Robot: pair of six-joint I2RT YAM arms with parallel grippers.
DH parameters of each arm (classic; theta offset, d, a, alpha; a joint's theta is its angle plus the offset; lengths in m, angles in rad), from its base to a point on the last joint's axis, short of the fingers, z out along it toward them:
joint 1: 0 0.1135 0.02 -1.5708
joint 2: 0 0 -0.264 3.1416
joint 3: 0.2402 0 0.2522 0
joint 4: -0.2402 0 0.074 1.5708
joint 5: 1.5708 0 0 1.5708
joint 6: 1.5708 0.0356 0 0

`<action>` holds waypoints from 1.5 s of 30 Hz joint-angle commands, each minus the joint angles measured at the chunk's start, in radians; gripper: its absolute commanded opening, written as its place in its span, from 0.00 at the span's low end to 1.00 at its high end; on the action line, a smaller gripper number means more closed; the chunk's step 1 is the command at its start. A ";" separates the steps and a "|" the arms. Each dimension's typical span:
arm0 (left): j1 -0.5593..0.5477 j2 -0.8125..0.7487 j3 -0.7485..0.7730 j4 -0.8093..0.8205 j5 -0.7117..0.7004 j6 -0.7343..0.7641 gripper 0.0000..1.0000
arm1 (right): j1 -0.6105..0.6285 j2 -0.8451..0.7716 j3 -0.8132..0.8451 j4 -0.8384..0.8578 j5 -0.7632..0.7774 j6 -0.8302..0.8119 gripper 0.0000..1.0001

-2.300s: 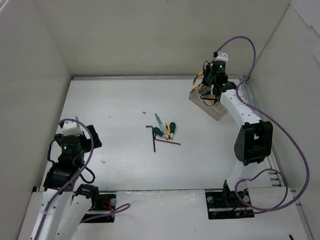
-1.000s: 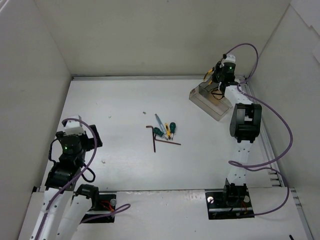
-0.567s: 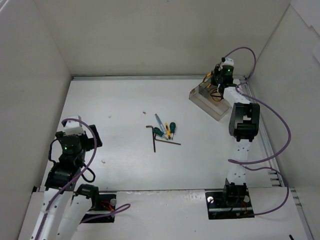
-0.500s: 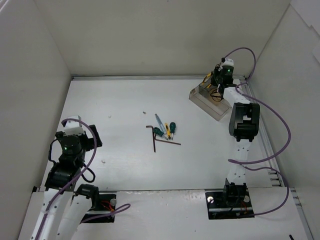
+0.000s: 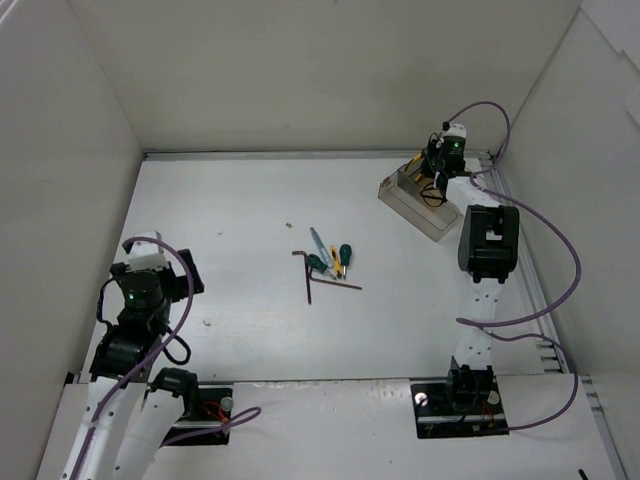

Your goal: Sort the tools into containers

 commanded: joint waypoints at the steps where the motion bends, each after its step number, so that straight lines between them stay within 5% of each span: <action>1: -0.004 0.017 0.023 0.051 -0.007 0.012 1.00 | -0.008 -0.046 0.018 0.085 0.019 0.027 0.16; 16: -0.004 0.002 0.032 0.044 -0.007 0.006 1.00 | 0.009 -0.216 -0.064 0.057 0.039 -0.014 0.44; 26: -0.004 -0.038 0.057 0.000 -0.061 -0.048 1.00 | 0.205 -0.503 -0.310 -0.085 -0.017 -0.051 0.62; 33: -0.004 -0.047 0.077 -0.054 -0.113 -0.088 1.00 | 0.331 -0.606 -0.508 -0.184 -0.081 -0.007 0.65; 45: -0.004 -0.075 0.075 -0.075 -0.139 -0.114 1.00 | 0.518 -0.605 -0.590 -0.243 -0.041 0.171 0.67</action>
